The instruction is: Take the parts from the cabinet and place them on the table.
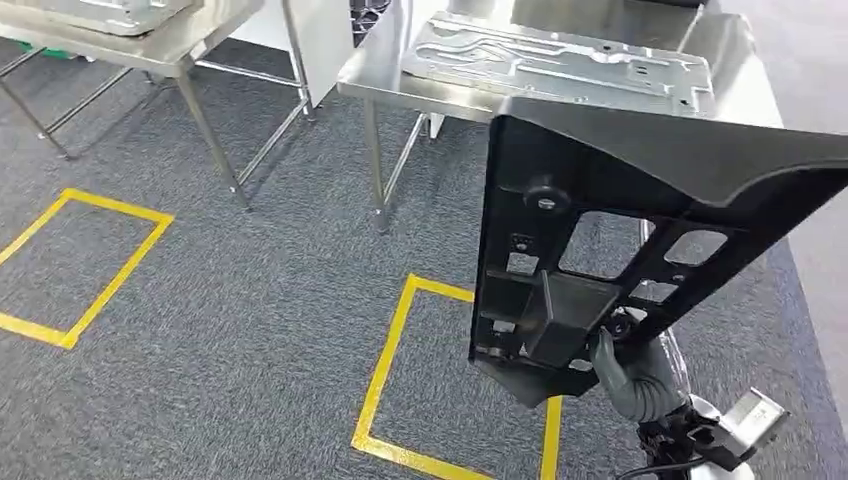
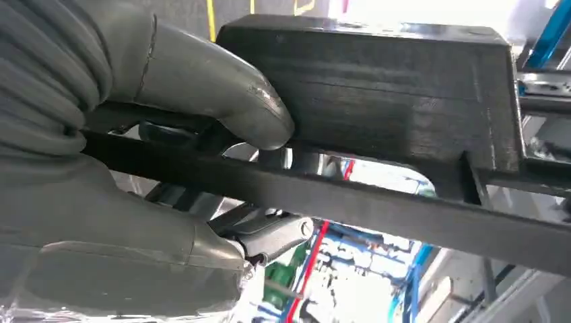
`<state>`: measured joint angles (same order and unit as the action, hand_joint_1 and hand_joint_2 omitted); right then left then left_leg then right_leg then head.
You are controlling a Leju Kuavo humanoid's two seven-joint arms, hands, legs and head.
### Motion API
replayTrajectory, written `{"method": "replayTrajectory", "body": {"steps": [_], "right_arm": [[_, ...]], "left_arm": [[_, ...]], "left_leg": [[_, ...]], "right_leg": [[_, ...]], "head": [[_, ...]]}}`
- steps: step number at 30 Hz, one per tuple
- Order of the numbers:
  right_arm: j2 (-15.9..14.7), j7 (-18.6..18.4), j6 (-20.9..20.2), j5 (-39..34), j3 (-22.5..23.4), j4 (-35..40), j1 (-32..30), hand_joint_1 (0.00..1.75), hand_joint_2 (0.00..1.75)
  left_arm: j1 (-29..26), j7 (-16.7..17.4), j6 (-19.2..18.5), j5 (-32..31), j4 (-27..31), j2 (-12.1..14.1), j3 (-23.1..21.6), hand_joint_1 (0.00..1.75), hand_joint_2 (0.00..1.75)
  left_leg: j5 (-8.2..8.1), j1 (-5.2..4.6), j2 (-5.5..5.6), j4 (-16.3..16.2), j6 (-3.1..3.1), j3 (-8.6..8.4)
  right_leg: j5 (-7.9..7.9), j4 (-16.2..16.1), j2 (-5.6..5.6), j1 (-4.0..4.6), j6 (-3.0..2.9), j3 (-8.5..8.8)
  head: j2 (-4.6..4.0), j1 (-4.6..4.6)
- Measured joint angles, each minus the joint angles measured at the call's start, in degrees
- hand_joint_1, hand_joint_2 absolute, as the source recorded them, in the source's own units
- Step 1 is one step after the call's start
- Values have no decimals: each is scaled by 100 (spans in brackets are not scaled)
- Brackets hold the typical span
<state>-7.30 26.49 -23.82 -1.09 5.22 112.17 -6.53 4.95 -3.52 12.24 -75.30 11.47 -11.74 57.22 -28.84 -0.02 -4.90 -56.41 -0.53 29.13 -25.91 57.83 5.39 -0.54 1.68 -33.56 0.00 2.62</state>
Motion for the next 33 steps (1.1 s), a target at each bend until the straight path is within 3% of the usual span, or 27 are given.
{"method": "replayTrajectory", "body": {"steps": [3,4,5,6,7,8,9,10,11,14,16,19,21,23,24,25,26,27,29,30,33], "right_arm": [[-33,-4,0,-2,-24,-22,41,175,175],[-37,-13,2,-2,-26,-33,57,175,175],[-48,-20,11,-2,-30,-41,60,175,175],[-57,-28,20,-4,-46,-57,103,175,175],[-63,-37,28,-4,-70,-81,147,175,175],[-72,-44,42,-4,-83,-114,168,175,175],[-72,-50,52,0,-85,-138,169,175,175],[-72,-57,72,7,-92,-162,170,175,175],[-72,-65,124,28,-109,-192,173,175,175],[-72,-68,312,159,-162,-251,202,175,175],[-72,-44,433,247,-162,-271,207,175,175],[-77,-24,544,345,-164,-275,197,175,175],[-90,-22,573,393,-166,-275,198,175,175],[-94,-24,621,433,-170,-288,211,175,175],[-94,-26,630,437,-177,-306,206,175,175],[-94,-26,632,446,-179,-323,203,175,175],[-96,-33,632,452,-181,-334,199,175,175],[-96,-39,632,461,-181,-341,199,175,175],[-96,-44,636,483,-186,-341,205,175,175],[-96,-44,638,490,-192,-345,216,175,175],[-96,-50,649,513,-223,-347,213,175,175]], "left_arm": [[0,39,37,-28,0,-2,-4,0,175],[9,53,39,-28,0,-2,-7,0,175],[22,61,48,-24,0,0,-9,0,175],[19,70,48,-17,0,-2,-9,0,175],[16,70,48,-9,0,-2,-7,0,175],[21,48,44,24,0,-2,-4,0,175],[45,37,44,33,0,-2,-4,0,175],[57,28,39,42,0,-2,-4,0,175],[58,9,39,48,0,-2,-4,0,175],[33,-35,57,40,0,2,-4,0,175],[31,-70,52,28,0,7,-4,0,175],[24,-98,-53,44,0,7,-2,0,175],[31,-127,-151,79,0,2,0,0,175],[15,-140,-208,87,0,2,2,0,175],[2,-140,-210,94,0,4,4,0,175],[-9,-140,-212,101,0,4,9,0,175],[-11,-140,-214,103,0,4,9,0,175],[-9,-140,-214,103,0,2,11,0,175],[-7,-138,-227,103,0,2,11,0,175],[-7,-136,-230,103,0,2,11,0,175],[-7,-116,-230,105,0,4,11,0,175]], "left_leg": [[-42,-14,-174,-6,74,-49],[-80,0,-210,-12,118,-73],[-173,32,-14,-109,158,-51],[-366,38,226,-405,166,80],[-622,41,349,-918,172,329],[-851,40,399,-1448,177,590],[-971,40,422,-1850,176,790],[-934,40,427,-2001,170,880],[-773,39,428,-1870,153,837],[112,39,515,-342,56,206],[36,22,567,-106,14,147],[88,17,562,-83,-89,157],[132,44,531,-22,-167,140],[129,32,495,-24,-186,146],[123,29,468,-25,-187,149],[120,27,447,-26,-185,146],[112,28,435,-27,-178,139],[102,28,430,-27,-168,124],[62,27,425,-28,-131,64],[41,3,421,-31,-98,58],[13,-9,401,-30,-10,55]], "right_leg": [[2,1,-237,17,-77,-50],[16,-25,-310,-22,-125,-36],[26,-39,-359,-44,-156,-22],[25,-39,-421,-45,-186,-25],[28,-38,-486,-43,-209,-32],[29,-37,-553,-34,-226,-39],[29,-34,-619,-24,-228,-38],[28,-32,-693,-19,-229,-32],[28,-30,-775,-17,-228,-22],[10,-26,-937,-16,-212,28],[14,9,-979,10,-143,-13],[49,-38,-992,3,-16,-29],[-149,213,-699,-12,24,-132],[-607,1108,-600,-36,62,-562],[-761,1558,-592,-43,78,-787],[-774,1781,-587,-46,86,-908],[-652,1694,-579,-49,89,-879],[-433,1378,-572,-54,86,-718],[77,279,-508,-59,53,-138],[2,11,-424,-39,17,19],[-15,-10,-478,19,-74,-19]], "head": [[0,0],[0,0],[0,-2],[0,0],[0,0],[0,0],[0,0],[0,0],[0,0],[0,0],[0,-2],[0,0],[0,-2],[0,0],[0,0],[0,0],[0,-2],[0,0],[0,-2],[0,-2],[0,0]]}}
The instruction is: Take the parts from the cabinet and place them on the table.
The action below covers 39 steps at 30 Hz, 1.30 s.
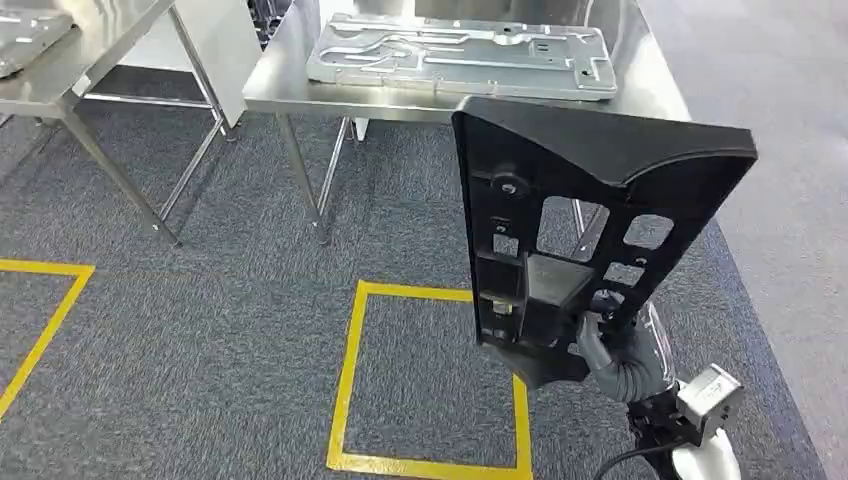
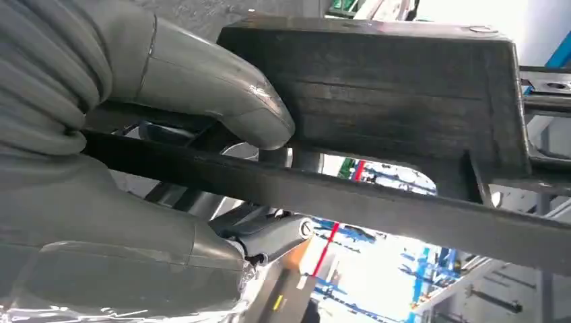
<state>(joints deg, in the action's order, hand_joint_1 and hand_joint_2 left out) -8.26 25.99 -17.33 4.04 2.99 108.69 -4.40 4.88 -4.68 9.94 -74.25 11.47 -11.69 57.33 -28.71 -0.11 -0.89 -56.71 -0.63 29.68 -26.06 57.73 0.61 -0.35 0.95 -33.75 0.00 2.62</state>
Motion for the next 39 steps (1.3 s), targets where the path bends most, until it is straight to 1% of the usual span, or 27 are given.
{"method": "replayTrajectory", "body": {"steps": [2,3,6,7,8,9,11,12,13,16,17,18,19,21,22,23,24,26,27,28,31,33,35,36,37,38,39], "right_arm": [[0,-4,0,2,-9,2,-1,175,175],[0,-2,0,2,-24,2,11,175,175],[0,-2,-2,2,-44,0,14,175,175],[0,-2,-2,4,-46,-11,14,175,175],[0,-4,-2,4,-48,-20,14,175,175],[0,-6,-7,7,-52,-24,14,175,175],[0,-6,-7,7,-55,-24,17,175,175],[0,-4,-4,7,-55,-24,17,175,175],[0,0,-2,7,-55,-28,31,175,175],[0,0,13,18,-57,-28,33,175,175],[0,0,20,18,-59,-26,38,175,175],[-2,0,31,20,-59,-24,38,175,175],[-2,5,37,20,-59,-24,56,175,175],[0,2,68,26,-59,-26,45,175,175],[0,0,72,35,-59,-26,39,175,175],[0,-4,72,42,-61,-26,36,175,175],[0,-6,74,50,-59,-26,36,175,175],[0,-9,77,66,-61,-26,38,175,175],[0,-9,79,70,-61,-26,40,175,175],[0,-9,81,76,-65,-27,45,175,175],[0,-2,87,83,-66,-22,22,175,175],[0,9,87,83,-66,-20,20,175,175],[0,18,87,83,-66,-20,26,175,175],[0,18,87,83,-66,-20,25,175,175],[0,18,87,83,-66,-22,25,175,175],[0,18,87,83,-66,-24,23,175,175],[0,18,85,83,-68,-26,23,175,175]], "left_arm": [[13,13,-7,7,2,2,2,0,175],[11,11,-9,7,0,2,2,0,175],[15,0,-20,44,0,2,7,0,175],[42,-4,-22,50,0,2,9,0,175],[55,-4,-22,48,0,2,9,0,175],[50,-2,-20,48,0,2,9,0,175],[38,7,-17,48,0,4,9,0,175],[20,13,-17,46,0,11,11,0,175],[12,13,-15,44,0,15,11,0,175],[14,15,-15,33,0,15,11,0,175],[22,15,-15,26,0,13,11,0,175],[20,15,-15,15,0,11,11,0,175],[21,15,-15,13,0,13,11,0,175],[18,15,-15,11,0,13,11,0,175],[13,17,-17,11,0,13,11,0,175],[8,24,-17,11,0,13,11,0,175],[6,24,-17,11,0,13,11,0,175],[5,31,-22,4,0,11,11,0,175],[4,31,-24,2,0,13,11,0,175],[12,31,-24,0,0,15,11,0,175],[10,42,-24,-2,0,20,11,0,175],[23,44,-26,-2,0,31,11,0,175],[22,44,-26,-2,0,31,11,0,175],[20,35,-31,9,0,31,13,0,175],[34,20,-35,22,0,31,15,0,175],[59,22,-35,22,0,31,15,0,175],[62,22,-39,28,0,31,15,0,175]], "left_leg": [[-68,7,-8,-26,69,-26],[-178,14,22,-233,97,42],[-738,34,33,-1534,142,730],[-794,34,33,-1861,148,932],[-677,34,33,-1857,142,969],[-441,34,33,-1596,127,875],[177,28,42,-597,53,458],[263,17,65,-245,0,315],[199,-7,69,-129,-17,257],[162,-26,71,-108,-68,260],[195,37,70,-27,-110,214],[205,34,68,17,-128,174],[193,40,56,22,-161,161],[176,35,49,19,-182,158],[163,34,49,16,-180,155],[146,35,50,14,-176,140],[125,40,52,12,-164,110],[51,54,60,0,-120,8],[7,53,60,-10,-79,-33],[-34,6,64,-37,-28,-18],[-73,17,31,7,53,-51],[-171,45,32,-105,118,-70],[-524,45,38,-818,155,287],[-735,48,38,-1333,171,568],[-836,48,38,-1744,180,812],[-808,48,38,-1918,174,948],[-623,48,38,-1788,156,931]], "right_leg": [[13,-62,-22,-59,-78,60],[-7,-68,-26,-59,-120,89],[-42,-65,-41,-32,-177,108],[-54,-63,-52,-26,-181,118],[-71,-62,-67,-22,-180,143],[-93,-61,-87,-20,-176,176],[-143,-59,-129,-7,-156,267],[-168,-61,-134,-12,-143,281],[-186,-32,-155,24,-104,276],[-179,-64,-151,-5,-7,255],[-213,-52,-145,17,33,258],[-266,59,-124,-4,55,242],[-443,365,-116,-17,74,75],[-835,1320,-113,-52,120,-464],[-904,1666,-110,-64,140,-683],[-849,1775,-103,-78,153,-792],[-647,1596,-94,-97,163,-747],[-10,604,-61,-120,171,-304],[161,120,-21,-128,163,-108],[51,30,-12,-73,148,-26],[-2,48,-65,-48,14,-46],[-4,-6,-71,-89,-69,17],[-44,-8,-62,-82,-138,57],[-62,-7,-61,-71,-155,70],[-80,-6,-61,-57,-163,85],[-99,-5,-66,-46,-163,109],[-126,-5,-78,-38,-165,150]], "head": [[0,0],[0,0],[0,0],[0,0],[0,0],[0,0],[0,0],[0,0],[0,0],[0,0],[0,0],[0,-2],[0,0],[0,-2],[0,-2],[0,0],[0,-2],[0,-2],[0,-2],[0,-2],[0,0],[0,0],[0,0],[0,0],[0,0],[0,0],[0,0]]}}
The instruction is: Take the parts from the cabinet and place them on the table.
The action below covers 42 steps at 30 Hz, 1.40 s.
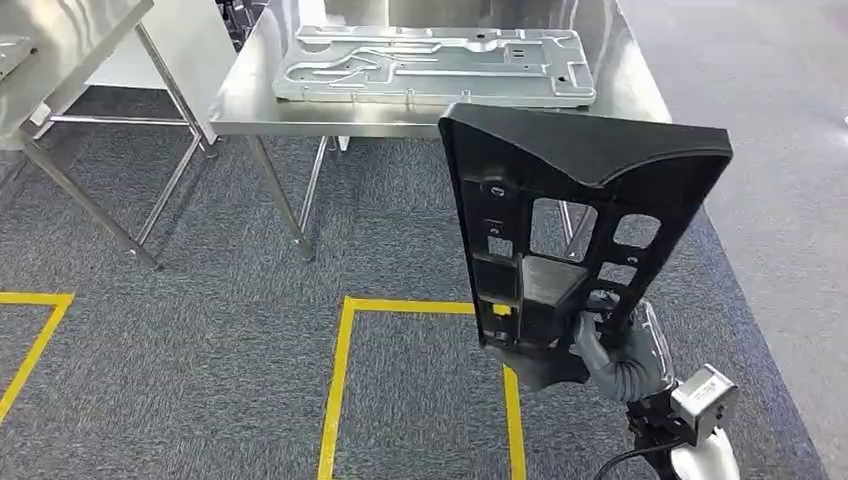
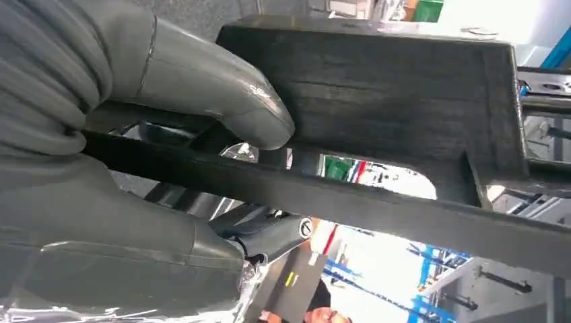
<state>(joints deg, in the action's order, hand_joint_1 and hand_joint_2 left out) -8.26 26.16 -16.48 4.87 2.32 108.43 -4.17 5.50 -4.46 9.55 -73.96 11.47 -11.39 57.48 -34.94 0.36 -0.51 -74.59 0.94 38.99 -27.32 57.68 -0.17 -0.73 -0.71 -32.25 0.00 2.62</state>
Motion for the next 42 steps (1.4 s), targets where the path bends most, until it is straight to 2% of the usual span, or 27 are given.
{"method": "replayTrajectory", "body": {"steps": [1,3,4,5,7,9,10,13,14,15,16,18,19,23,25,26,28,29,30,31,33,34,35,38,39,40,42], "right_arm": [[0,0,0,0,0,0,0,175,175],[0,15,-2,-4,0,0,5,175,175],[0,26,-7,-7,-7,-15,21,175,175],[0,28,-7,-7,-9,-22,27,175,175],[0,33,-9,-9,-11,-37,23,175,175],[-2,37,-15,-24,-20,-52,45,175,175],[-2,53,-15,-39,-26,-59,76,175,175],[-2,61,-17,-72,-35,-114,115,175,175],[-2,63,-20,-77,-39,-142,115,175,175],[-2,68,-20,-79,-42,-166,115,175,175],[-2,72,-20,-83,-42,-181,118,175,175],[-9,94,-20,-94,-42,-188,123,175,175],[-11,107,-20,-103,-42,-196,135,175,175],[-11,125,-20,-111,-44,-201,154,175,175],[-11,131,-30,-111,-46,-201,166,175,175],[-11,129,-35,-111,-46,-203,191,175,175],[-9,129,-37,-111,-52,-208,207,175,175],[-11,129,-42,-111,-55,-216,205,175,175],[-9,127,-42,-111,-55,-227,206,175,175],[-9,127,-44,-109,-57,-227,205,175,175],[-9,127,-44,-109,-57,-225,205,175,175],[-9,127,-44,-109,-57,-227,199,175,175],[-9,131,-44,-109,-57,-227,208,175,175],[-9,125,-44,-107,-61,-227,193,175,175],[-11,127,-44,-107,-63,-219,195,175,175],[-11,129,-37,-107,-61,-214,185,175,175],[-11,136,-28,-107,-63,-208,188,175,175]], "left_arm": [[-10,0,0,18,0,0,2,0,175],[-28,9,0,33,0,7,9,0,175],[-41,9,-2,35,0,24,22,0,175],[-41,9,-2,35,0,20,26,0,175],[-50,2,-4,44,0,22,31,0,175],[-52,-9,2,55,0,22,35,0,175],[-48,-20,4,61,0,22,39,0,175],[-40,-35,7,72,0,22,63,0,175],[-45,-41,9,72,0,22,70,0,175],[-53,-46,9,79,0,22,74,0,175],[-57,-57,9,76,0,22,76,0,175],[-54,-72,9,74,0,22,76,0,175],[-56,-74,9,70,0,22,79,0,175],[-41,-79,7,70,0,24,81,0,175],[-25,-81,9,72,2,28,83,0,175],[-25,-81,7,72,2,28,87,0,175],[-35,-81,4,79,2,28,103,0,175],[-22,-96,-7,81,2,28,116,0,175],[-4,-94,-9,72,2,28,116,0,175],[-3,-83,-9,61,2,28,116,0,175],[-26,-63,-13,37,2,31,118,0,175],[-47,-61,-13,37,2,44,118,0,175],[-52,-61,-15,37,2,50,120,0,175],[-61,-63,-20,35,2,52,122,0,175],[-56,-63,-20,35,2,52,120,0,175],[-58,-68,-20,35,2,50,120,0,175],[-44,-72,-22,35,2,50,120,0,175]], "left_leg": [[278,-2,0,353,-31,-128],[917,-38,11,1389,-142,-518],[843,-77,28,1498,-192,-571],[822,-78,26,1637,-197,-596],[810,-94,35,1611,-230,-568],[852,-31,43,1742,-288,-670],[843,-26,41,1769,-314,-705],[808,-29,33,1769,-355,-733],[789,-28,36,1760,-354,-743],[764,-25,43,1759,-343,-777],[737,-22,51,1759,-334,-816],[666,-16,64,1746,-289,-915],[626,-36,67,1745,-242,-911],[564,-34,53,1784,-111,-960],[428,-21,52,1595,-45,-954],[238,-17,52,1235,-27,-777],[-139,-5,51,261,3,-234],[-190,-5,51,-73,8,-12],[-84,-5,51,-96,2,52],[142,-6,51,135,-17,-13],[778,-16,54,1120,-96,-406],[945,-42,57,1526,-154,-536],[892,-76,61,1581,-177,-580],[836,-98,72,1646,-233,-575],[858,-50,77,1729,-268,-633],[873,-33,76,1793,-295,-700],[844,-23,66,1818,-346,-757]], "right_leg": [[-30,0,-20,9,5,48],[-98,-2,-39,20,21,147],[-116,9,-43,47,55,138],[-112,28,-61,40,89,95],[-112,-5,-51,4,155,88],[-168,27,-24,5,218,130],[-282,239,-16,18,234,38],[-758,1499,-14,-22,293,-695],[-774,1746,-14,-32,308,-879],[-585,1680,-13,-54,327,-916],[-325,1363,-8,-68,333,-803],[259,341,26,-85,323,-353],[200,110,42,-75,307,-207],[145,51,-1,-7,165,-207],[131,-15,4,-57,83,-116],[111,-15,13,-53,52,-96],[72,-13,17,-32,14,-64],[52,-12,16,-22,11,-46],[30,-11,13,-15,12,-18],[0,-11,4,-8,12,26],[-73,-12,-22,7,27,147],[-104,-18,-29,0,41,168],[-118,8,-33,44,78,153],[-121,-43,-40,-7,177,133],[-145,-58,-35,37,223,167],[-182,41,-24,8,243,159],[-532,793,-16,-11,293,-255]], "head": [[0,0],[0,0],[0,-2],[0,0],[0,0],[0,-2],[0,-2],[0,-2],[0,-2],[0,-2],[0,-2],[0,-2],[0,-2],[0,0],[0,0],[0,0],[0,0],[0,0],[0,0],[0,0],[0,0],[0,0],[0,0],[0,0],[0,0],[0,-2],[0,-2]]}}
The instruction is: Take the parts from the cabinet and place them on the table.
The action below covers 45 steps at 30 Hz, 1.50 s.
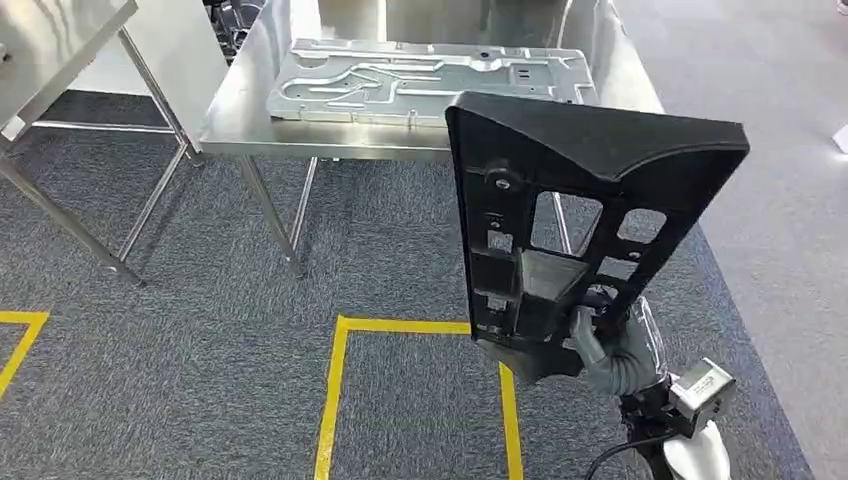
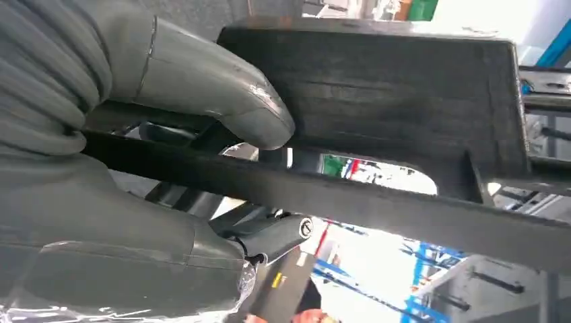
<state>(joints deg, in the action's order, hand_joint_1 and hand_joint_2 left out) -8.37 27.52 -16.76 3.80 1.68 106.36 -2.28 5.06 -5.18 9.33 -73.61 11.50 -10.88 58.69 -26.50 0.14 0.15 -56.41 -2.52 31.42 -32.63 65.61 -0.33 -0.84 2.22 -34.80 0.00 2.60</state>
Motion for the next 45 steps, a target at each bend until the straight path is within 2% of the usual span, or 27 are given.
{"method": "replayTrajectory", "body": {"steps": [2,3,4,6,7,8,9,11,13,14,17,18,20,22,24,26,29,32,33,34,36,37,38,39,41,43,45], "right_arm": [[2,-2,4,2,-2,0,-37,175,175],[2,-4,4,6,-2,-2,-50,175,175],[2,-7,4,7,-4,-2,-57,175,175],[2,-7,2,9,-9,-2,-46,175,175],[2,-7,0,15,-11,-2,-30,175,175],[2,-7,-2,17,-18,-13,-4,175,175],[2,-7,-4,22,-20,-15,7,175,175],[2,-13,-4,31,-20,-15,3,175,175],[2,-11,-7,31,-22,-13,7,175,175],[4,-7,-7,31,-22,-13,23,175,175],[4,-9,-9,31,-22,-13,26,175,175],[4,-9,-9,31,-22,-15,21,175,175],[4,-11,-13,31,-26,-15,22,175,175],[4,-7,-11,26,-26,-13,22,175,175],[7,0,-11,17,-26,-15,20,175,175],[7,-2,-11,13,-26,-18,5,175,175],[7,4,-5,4,-31,-11,17,175,175],[9,7,9,-2,-31,-15,15,175,175],[9,4,9,-2,-33,-17,3,175,175],[9,2,9,-2,-33,-17,0,175,175],[9,2,9,-2,-33,-17,1,175,175],[9,2,9,-2,-33,-17,2,175,175],[9,4,11,-2,-33,-24,4,175,175],[9,4,11,-4,-35,-31,7,175,175],[9,9,20,-2,-31,-28,-29,175,175],[11,9,22,0,-35,-26,-40,175,175],[11,20,22,-2,-35,-26,-27,175,175]], "left_arm": [[-5,2,-4,2,0,0,0,0,175],[-13,2,-4,2,0,0,2,0,175],[-21,4,-4,4,0,0,2,0,175],[-24,7,-4,20,0,-9,2,0,175],[-23,7,2,20,0,-11,2,0,175],[-13,7,7,20,0,-11,4,0,175],[-8,7,9,20,0,-9,4,0,175],[-4,4,11,20,0,-11,4,0,175],[10,0,17,20,0,-7,4,0,175],[13,0,20,20,0,-7,4,0,175],[6,-11,18,46,0,-7,11,0,175],[21,-24,13,48,0,-7,11,0,175],[34,6,15,37,0,-7,11,0,175],[6,31,20,35,0,-4,11,0,175],[-6,44,26,33,0,7,11,0,175],[-6,48,28,24,0,7,13,0,175],[-15,44,31,7,2,2,13,0,175],[2,26,31,7,2,2,13,0,175],[-10,26,28,4,0,2,13,0,175],[-22,26,28,4,0,2,13,0,175],[-31,20,26,2,0,2,13,0,175],[-31,17,26,2,0,0,13,0,175],[-37,17,20,2,0,0,13,0,175],[-20,17,20,2,0,0,13,0,175],[-23,22,20,0,0,0,13,0,175],[-13,22,17,0,0,2,13,0,175],[-4,22,11,-4,0,2,11,0,175]], "left_leg": [[-53,-1,1,-5,-8,-39],[-80,-1,4,-10,0,-67],[-117,1,8,-12,5,-114],[-215,9,20,-21,45,-253],[-276,6,21,-25,79,-301],[-323,-37,19,-46,129,-301],[-347,-33,22,-42,152,-303],[-380,-20,13,-3,204,-348],[-462,-9,1,-72,276,-400],[-581,-9,3,-343,299,-277],[-1090,9,2,-1762,343,566],[-1062,9,2,-1984,337,756],[-576,9,2,-1571,294,700],[105,-18,4,-539,192,335],[36,-70,5,-213,150,191],[17,-88,11,-180,100,232],[23,-37,26,-12,8,-24],[-40,-40,25,-13,-32,-77],[-69,-42,26,-16,-28,-102],[-104,-41,29,-17,-18,-144],[-198,-25,33,-19,15,-282],[-253,-17,33,-22,42,-355],[-296,-13,33,-12,78,-380],[-322,-30,42,-33,119,-395],[-355,-37,26,-74,205,-453],[-401,-32,22,-137,271,-446],[-604,-6,18,-651,317,-218]], "right_leg": [[-251,842,1,-17,45,-534],[-188,975,2,-25,59,-670],[29,825,3,-41,70,-659],[687,-123,22,-65,70,-279],[902,-615,50,-70,59,-85],[775,-694,53,-27,33,-3],[747,-708,30,-26,-36,2],[700,-713,25,3,-108,-3],[671,-777,22,-54,-191,95],[639,-784,32,-52,-238,139],[541,-782,40,-23,-277,229],[504,-782,39,-14,-278,275],[413,-782,23,2,-276,407],[307,-786,0,17,-255,572],[251,-795,-24,36,-186,585],[294,-788,-14,24,-106,603],[192,-526,5,2,-51,547],[-279,634,4,-15,22,-222],[-302,878,4,-25,33,-441],[-172,849,5,-38,56,-518],[462,85,15,-64,88,-289],[811,-420,25,-70,69,-101],[852,-643,32,-62,53,16],[563,-759,57,-12,11,-31],[715,-734,39,6,-113,-8],[685,-759,23,-27,-188,88],[631,-770,38,-29,-264,177]], "head": [[0,0],[0,2],[0,0],[0,2],[0,0],[0,0],[0,2],[0,0],[0,0],[0,2],[0,2],[0,2],[0,2],[0,2],[0,2],[0,2],[0,2],[0,2],[0,2],[0,2],[0,2],[0,2],[0,0],[0,0],[0,2],[0,2],[0,2]]}}
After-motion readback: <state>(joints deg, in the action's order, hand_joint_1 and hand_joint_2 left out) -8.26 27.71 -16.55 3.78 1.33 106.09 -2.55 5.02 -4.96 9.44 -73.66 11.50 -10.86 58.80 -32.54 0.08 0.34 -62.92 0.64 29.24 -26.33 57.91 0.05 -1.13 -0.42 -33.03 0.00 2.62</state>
